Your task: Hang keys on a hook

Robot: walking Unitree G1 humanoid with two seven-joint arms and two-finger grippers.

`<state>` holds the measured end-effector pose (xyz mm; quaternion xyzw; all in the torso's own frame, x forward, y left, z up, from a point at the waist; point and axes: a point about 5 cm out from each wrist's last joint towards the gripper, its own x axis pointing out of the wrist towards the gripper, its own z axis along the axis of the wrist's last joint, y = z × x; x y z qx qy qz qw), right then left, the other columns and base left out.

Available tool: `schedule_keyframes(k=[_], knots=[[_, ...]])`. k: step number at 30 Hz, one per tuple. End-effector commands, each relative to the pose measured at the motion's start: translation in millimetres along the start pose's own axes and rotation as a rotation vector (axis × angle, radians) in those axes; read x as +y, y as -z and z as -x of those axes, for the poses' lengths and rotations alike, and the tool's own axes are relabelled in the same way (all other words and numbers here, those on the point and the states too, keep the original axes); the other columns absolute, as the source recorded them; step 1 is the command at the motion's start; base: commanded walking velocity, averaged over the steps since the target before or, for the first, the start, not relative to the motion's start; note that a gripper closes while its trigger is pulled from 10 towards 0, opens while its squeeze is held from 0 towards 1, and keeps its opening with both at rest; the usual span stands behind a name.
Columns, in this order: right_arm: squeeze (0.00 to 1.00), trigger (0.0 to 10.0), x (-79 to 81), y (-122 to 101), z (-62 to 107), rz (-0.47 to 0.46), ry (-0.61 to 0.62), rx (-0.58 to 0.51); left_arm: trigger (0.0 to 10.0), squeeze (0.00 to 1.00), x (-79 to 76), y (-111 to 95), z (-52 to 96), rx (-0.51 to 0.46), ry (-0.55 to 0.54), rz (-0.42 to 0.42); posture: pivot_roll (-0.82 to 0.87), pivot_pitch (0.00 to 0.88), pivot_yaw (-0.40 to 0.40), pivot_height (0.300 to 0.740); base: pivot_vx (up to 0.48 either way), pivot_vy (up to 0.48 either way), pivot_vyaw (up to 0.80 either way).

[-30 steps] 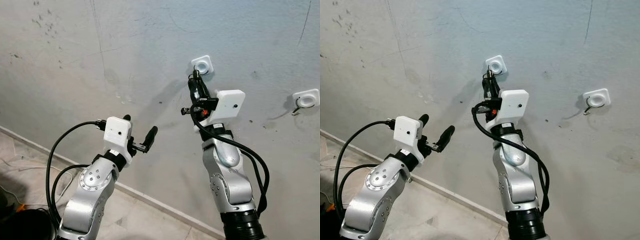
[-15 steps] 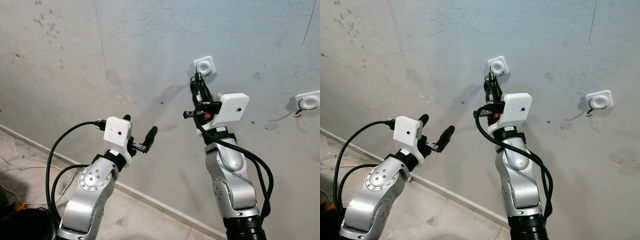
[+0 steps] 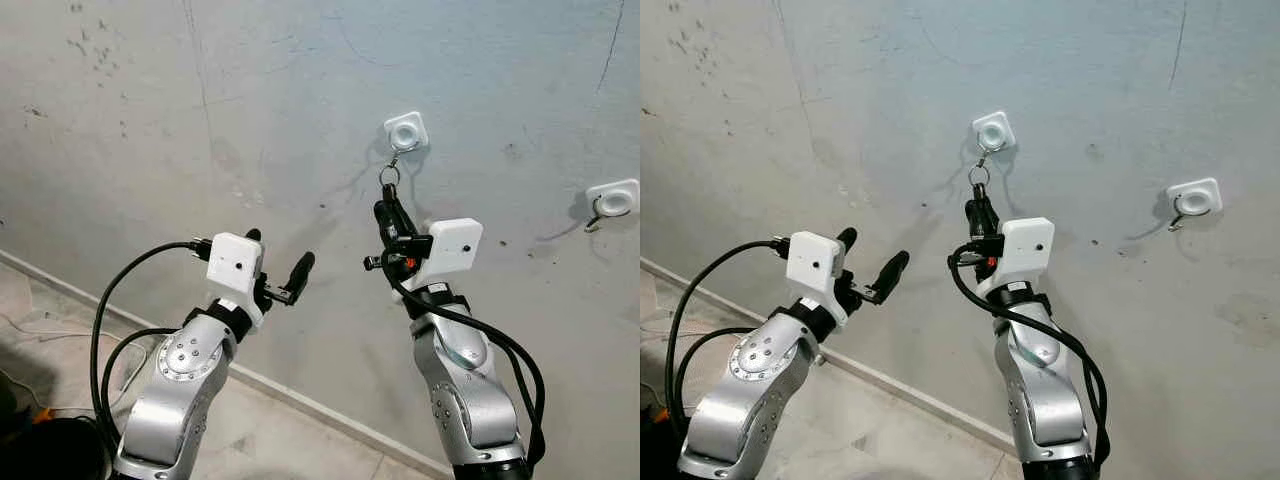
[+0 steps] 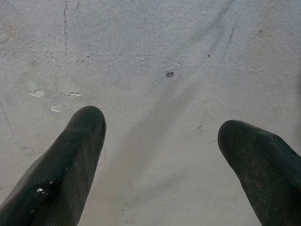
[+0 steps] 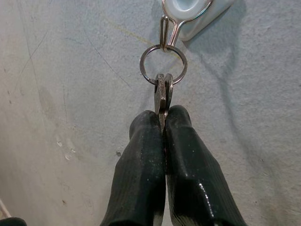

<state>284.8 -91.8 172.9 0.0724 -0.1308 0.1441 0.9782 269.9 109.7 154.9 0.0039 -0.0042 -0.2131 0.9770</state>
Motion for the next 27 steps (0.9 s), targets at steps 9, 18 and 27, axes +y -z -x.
schedule_keyframes(k=[9, 18, 27], knots=[[0.00, 10.0, 3.1, 15.9, -5.2, 0.003, 0.000, 0.091, 10.0, 0.00, -3.1, -3.8, -0.2, -0.012, 0.019, -0.003, 0.18, 0.033, -0.057, 0.740, 0.000, 0.000, 0.00], [0.00, 10.0, 19.5, 12.0, -22.8, 0.008, -0.050, 0.065, 10.0, 0.00, -4.1, -4.3, -1.2, -0.015, 0.018, 0.000, 0.18, 0.033, -0.061, 0.740, 0.000, 0.000, 0.00], [1.00, 10.0, 22.8, 6.6, -28.8, 0.006, -0.044, 0.036, 10.0, 0.00, -3.7, -3.9, -0.6, -0.014, 0.012, 0.004, 0.19, 0.034, -0.064, 0.740, 0.000, 0.000, 0.00]])
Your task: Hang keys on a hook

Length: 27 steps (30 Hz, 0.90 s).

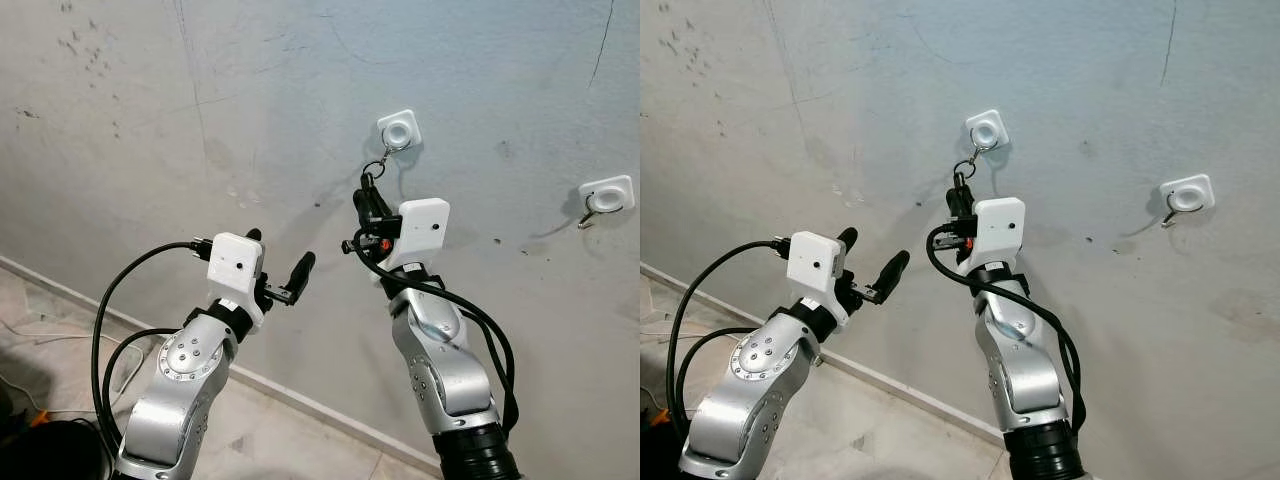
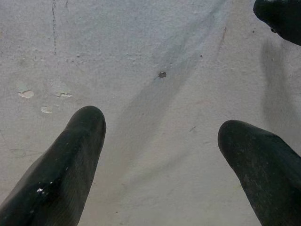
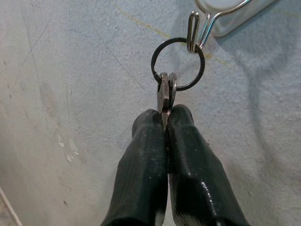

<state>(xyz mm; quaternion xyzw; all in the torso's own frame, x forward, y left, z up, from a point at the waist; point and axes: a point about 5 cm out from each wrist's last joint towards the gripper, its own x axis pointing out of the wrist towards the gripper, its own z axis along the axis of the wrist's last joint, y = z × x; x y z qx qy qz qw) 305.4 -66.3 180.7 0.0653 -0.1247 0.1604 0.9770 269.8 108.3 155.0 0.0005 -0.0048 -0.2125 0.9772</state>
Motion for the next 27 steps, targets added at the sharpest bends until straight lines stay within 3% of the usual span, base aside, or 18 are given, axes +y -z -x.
schedule_keyframes(k=[1, 16, 27], knots=[[1.00, 10.0, 3.4, 4.7, -1.2, -0.001, -0.007, 0.020, 10.0, 0.00, -2.5, -3.7, 0.0, -0.011, 0.013, -0.002, 0.19, 0.034, -0.064, 0.740, 0.000, 0.000, 0.00], [1.00, 10.0, -4.1, 6.5, 3.8, 0.018, 0.018, 0.018, 10.0, 0.00, -3.2, -3.3, -0.1, -0.010, 0.015, -0.002, 0.18, 0.035, -0.062, 0.740, 0.000, 0.000, 0.00], [1.00, 10.0, -27.6, 2.1, 19.3, 0.075, 0.085, 0.004, 10.0, 0.00, -1.8, -4.3, -4.5, -0.016, 0.019, -0.003, 0.16, 0.020, -0.055, 0.740, 0.000, 0.000, 0.00]])
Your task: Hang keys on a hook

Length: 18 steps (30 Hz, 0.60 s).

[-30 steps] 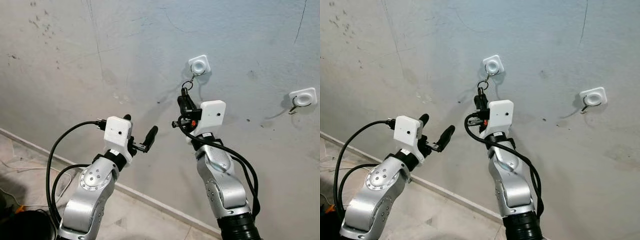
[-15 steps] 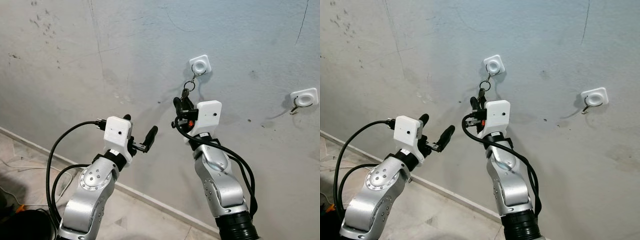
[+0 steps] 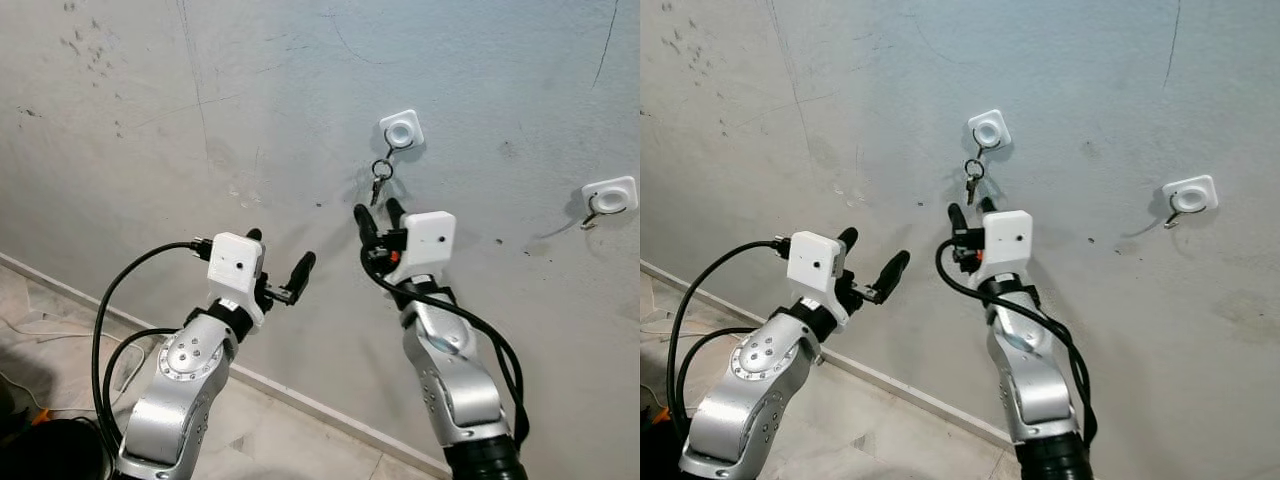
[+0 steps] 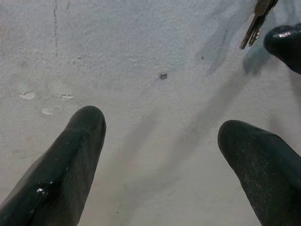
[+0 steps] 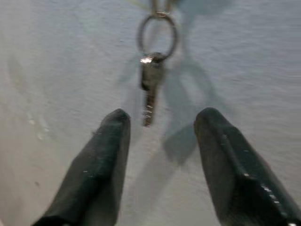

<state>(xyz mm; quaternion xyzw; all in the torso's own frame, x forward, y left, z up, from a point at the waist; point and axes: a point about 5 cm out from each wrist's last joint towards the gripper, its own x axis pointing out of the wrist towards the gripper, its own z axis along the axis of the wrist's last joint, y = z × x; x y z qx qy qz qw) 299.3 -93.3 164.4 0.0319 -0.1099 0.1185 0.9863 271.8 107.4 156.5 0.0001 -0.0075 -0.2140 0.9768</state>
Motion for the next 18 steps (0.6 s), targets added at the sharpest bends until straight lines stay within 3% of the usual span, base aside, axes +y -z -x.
schedule_keyframes(k=[1, 11, 18], knots=[[1.00, 10.0, -4.8, -7.9, 2.4, -0.001, 0.009, -0.033, 10.0, 0.00, -1.9, -3.0, -2.7, -0.012, 0.017, -0.003, 0.16, 0.019, -0.056, 0.740, 0.000, 0.000, 0.00], [1.00, 10.0, -24.2, -17.6, 20.1, 0.011, 0.070, -0.035, 10.0, 0.00, -1.1, -2.5, -5.2, -0.017, 0.021, -0.004, 0.14, 0.007, -0.057, 0.740, 0.000, 0.000, 0.00], [1.00, 10.0, -31.6, -15.3, 41.9, 0.021, 0.059, 0.013, 10.0, 0.00, -7.6, -10.8, -1.9, -0.045, 0.114, 0.036, 0.14, 0.000, -0.061, 0.740, 0.000, 0.000, 0.00]])
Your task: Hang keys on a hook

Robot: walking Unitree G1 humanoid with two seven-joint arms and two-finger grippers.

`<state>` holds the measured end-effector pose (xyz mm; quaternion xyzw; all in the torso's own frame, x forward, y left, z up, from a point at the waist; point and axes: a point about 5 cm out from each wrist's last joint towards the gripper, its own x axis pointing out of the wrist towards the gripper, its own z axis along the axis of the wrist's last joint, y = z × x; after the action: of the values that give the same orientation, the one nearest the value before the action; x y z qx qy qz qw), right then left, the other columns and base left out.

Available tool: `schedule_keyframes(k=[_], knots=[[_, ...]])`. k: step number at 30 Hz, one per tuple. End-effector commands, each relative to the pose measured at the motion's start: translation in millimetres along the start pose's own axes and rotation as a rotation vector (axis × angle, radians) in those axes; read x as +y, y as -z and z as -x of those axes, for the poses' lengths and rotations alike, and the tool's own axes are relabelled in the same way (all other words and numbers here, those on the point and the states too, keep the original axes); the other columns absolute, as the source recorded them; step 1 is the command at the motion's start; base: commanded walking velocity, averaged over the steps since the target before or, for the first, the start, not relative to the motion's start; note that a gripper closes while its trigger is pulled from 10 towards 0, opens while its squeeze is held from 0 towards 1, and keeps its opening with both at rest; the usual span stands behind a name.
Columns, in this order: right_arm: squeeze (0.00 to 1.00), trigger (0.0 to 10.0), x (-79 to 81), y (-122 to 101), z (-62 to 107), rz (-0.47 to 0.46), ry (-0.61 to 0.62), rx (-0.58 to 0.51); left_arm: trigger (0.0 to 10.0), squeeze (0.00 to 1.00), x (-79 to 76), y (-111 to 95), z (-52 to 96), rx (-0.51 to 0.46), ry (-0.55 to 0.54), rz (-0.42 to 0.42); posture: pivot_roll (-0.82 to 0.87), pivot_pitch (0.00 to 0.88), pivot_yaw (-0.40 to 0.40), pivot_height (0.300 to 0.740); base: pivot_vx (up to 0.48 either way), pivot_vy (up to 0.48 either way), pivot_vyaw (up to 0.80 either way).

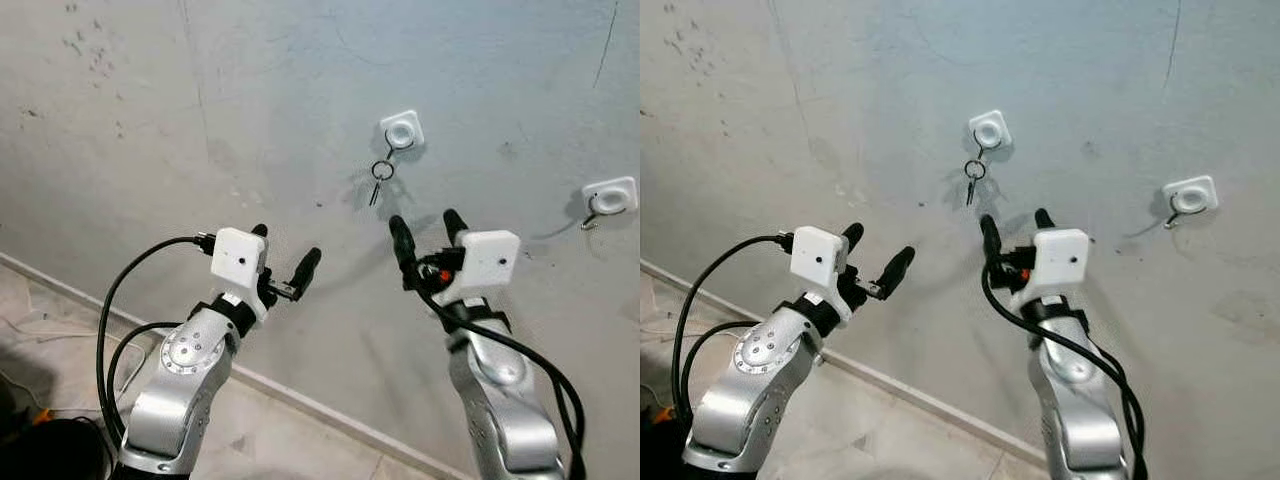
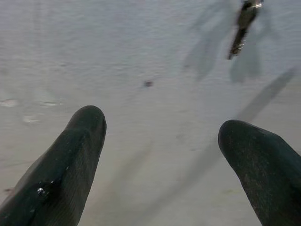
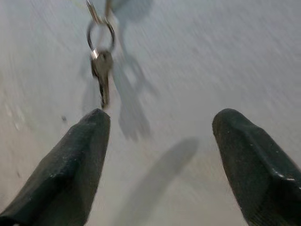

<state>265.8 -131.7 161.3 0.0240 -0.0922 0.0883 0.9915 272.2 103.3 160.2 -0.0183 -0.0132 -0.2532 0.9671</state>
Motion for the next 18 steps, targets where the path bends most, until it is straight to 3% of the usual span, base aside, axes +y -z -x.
schedule_keyframes(k=[1, 3, 13, 15, 18], knots=[[1.00, 10.0, -3.3, -7.0, 2.3, 0.004, -0.001, -0.017, 10.0, 0.00, -5.8, -8.4, -0.1, -0.031, 0.049, -0.001, 0.13, 0.000, -0.061, 0.740, 0.000, 0.000, 0.00], [1.00, 10.0, -5.2, -5.7, 6.3, 0.011, -0.003, 0.000, 10.0, 0.00, -11.9, -12.0, -0.1, -0.046, 0.102, -0.034, 0.13, 0.000, -0.060, 0.740, 0.000, 0.000, 0.00], [1.00, 10.0, -5.8, -10.6, 12.6, 0.028, -0.006, 0.008, 10.0, 0.00, -14.2, -15.2, -1.4, -0.059, 0.119, -0.069, 0.13, 0.000, -0.066, 0.740, 0.000, 0.000, 0.00], [1.00, 10.0, -12.6, -14.0, 25.4, 0.044, 0.021, 0.024, 10.0, 0.00, -4.7, -10.5, 4.2, -0.042, 0.049, -0.083, 0.12, 0.000, -0.063, 0.740, 0.000, 0.000, 0.00], [1.00, 10.0, -17.0, -15.1, 30.5, 0.051, 0.050, 0.027, 10.0, 0.00, 2.9, -6.4, 8.3, -0.025, -0.016, -0.081, 0.12, 0.000, -0.063, 0.740, 0.000, 0.000, 0.00]])
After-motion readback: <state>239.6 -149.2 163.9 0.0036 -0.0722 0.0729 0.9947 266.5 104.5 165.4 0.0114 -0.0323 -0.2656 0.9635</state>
